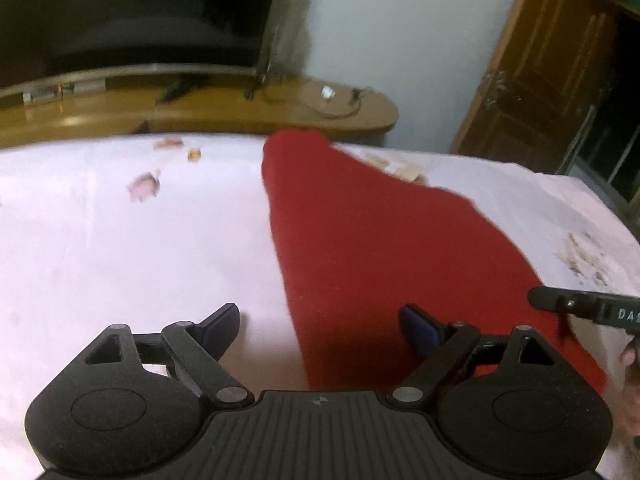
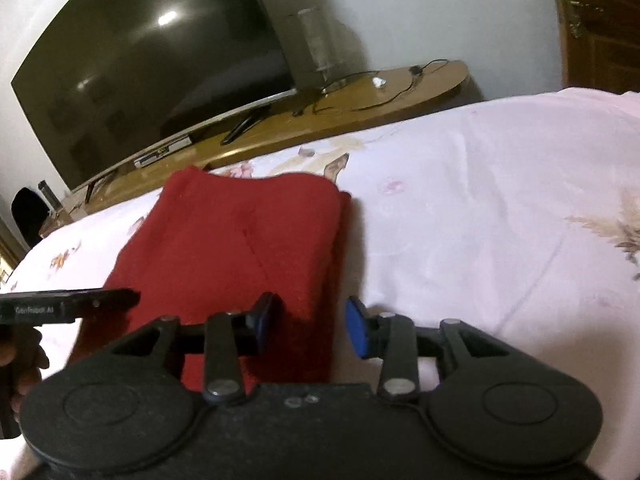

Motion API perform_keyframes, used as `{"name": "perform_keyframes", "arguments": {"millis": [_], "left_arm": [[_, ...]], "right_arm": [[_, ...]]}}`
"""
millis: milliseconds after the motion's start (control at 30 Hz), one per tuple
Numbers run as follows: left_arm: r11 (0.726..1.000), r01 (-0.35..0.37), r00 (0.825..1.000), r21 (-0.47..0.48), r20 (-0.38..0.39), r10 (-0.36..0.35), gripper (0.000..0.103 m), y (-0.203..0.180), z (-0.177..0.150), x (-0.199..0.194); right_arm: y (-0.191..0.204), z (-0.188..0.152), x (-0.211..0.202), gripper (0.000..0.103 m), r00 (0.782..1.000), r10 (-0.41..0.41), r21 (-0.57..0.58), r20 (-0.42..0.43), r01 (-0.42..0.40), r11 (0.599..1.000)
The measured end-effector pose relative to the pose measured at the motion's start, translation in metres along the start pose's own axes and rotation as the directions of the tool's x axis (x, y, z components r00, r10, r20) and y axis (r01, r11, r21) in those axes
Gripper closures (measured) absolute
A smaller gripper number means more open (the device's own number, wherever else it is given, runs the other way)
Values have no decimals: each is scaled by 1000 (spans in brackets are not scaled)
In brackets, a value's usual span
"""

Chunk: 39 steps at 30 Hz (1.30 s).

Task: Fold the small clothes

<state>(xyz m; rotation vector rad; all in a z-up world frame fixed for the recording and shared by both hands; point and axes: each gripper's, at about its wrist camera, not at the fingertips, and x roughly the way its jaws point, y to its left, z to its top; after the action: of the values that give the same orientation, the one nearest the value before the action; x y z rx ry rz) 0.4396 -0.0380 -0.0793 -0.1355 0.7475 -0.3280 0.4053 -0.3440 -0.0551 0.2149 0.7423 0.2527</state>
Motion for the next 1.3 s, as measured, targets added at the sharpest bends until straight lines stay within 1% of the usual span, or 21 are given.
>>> {"name": "perform_keyframes", "arguments": {"millis": [67,100,167,200,233,300,333,433,467,533,567,600,700,767,967,1100,1133,1200,1233,1267,1300], "left_arm": [[999,32,999,-6,9,-32,16,0,-8,-12],[999,36,999,3,-5,-36,16,-1,-12,-12],[1000,16,999,27,-36,-15,16,-5,-22,-5],[1000,21,999,13,-42,-20,16,-3,-25,-3],[1000,24,999,-10,-44,-25,16,-1,-28,-3],[1000,16,999,-17,-42,-16,16,-1,-29,-7],[1000,9,999,-8,-38,-10,16,-2,-29,-11],[1000,1,1000,31,-24,-1,16,-6,-33,-28],[999,7,1000,31,-19,-6,16,-6,-35,-33],[999,9,1000,32,-28,-9,16,-5,-41,-35],[999,6,999,33,-36,-5,16,-4,-45,-34],[1000,7,999,27,-40,-6,16,-3,-48,-35],[1000,10,999,14,-43,-9,16,1,-54,-39],[1000,11,999,18,-47,-10,16,2,-60,-42],[999,17,998,27,-53,-16,16,7,-65,-46],[999,22,998,45,-60,-19,16,10,-63,-48],[998,16,998,58,-59,-13,15,10,-63,-50],[995,-19,999,103,-48,24,15,10,-55,-53],[993,-27,999,113,-35,32,16,11,-49,-56],[993,-27,999,111,-24,30,16,14,-44,-57],[995,-15,1000,97,-16,17,16,18,-38,-57]], "right_arm": [[2,-4,-19,67,999,28,0,19,-28,1000],[1,-8,-27,66,998,54,17,13,-54,998],[2,-15,-32,64,995,97,41,-19,-96,995],[3,-22,-30,63,993,107,32,-42,-105,994],[5,-27,-28,64,993,101,15,-60,-101,995],[5,-37,-24,67,993,72,-2,-96,-73,997],[1,-39,-23,66,994,57,10,-98,-56,998],[-5,-40,-35,67,997,44,54,-66,-40,998],[-4,-39,-42,67,998,44,48,-51,-42,998],[1,-40,-54,64,996,86,40,-24,-85,996],[4,-41,-55,64,993,113,36,-26,-112,993],[6,-43,-53,65,992,117,26,-39,-117,993],[7,-51,-40,64,992,82,3,-91,-82,997],[0,-55,-33,67,992,72,31,-107,-69,997],[-9,-60,-27,66,991,96,84,-93,-88,993],[-11,-59,-27,66,990,97,81,-98,-89,993],[-12,-59,-27,65,990,100,85,-102,-92,992],[-16,-56,-27,58,987,117,109,-107,-106,988],[-19,-54,-28,52,988,120,135,-100,-106,985],[-22,-50,-29,47,989,123,161,-79,-109,981],[-28,-46,-32,47,988,148,202,-38,-138,970]]}}
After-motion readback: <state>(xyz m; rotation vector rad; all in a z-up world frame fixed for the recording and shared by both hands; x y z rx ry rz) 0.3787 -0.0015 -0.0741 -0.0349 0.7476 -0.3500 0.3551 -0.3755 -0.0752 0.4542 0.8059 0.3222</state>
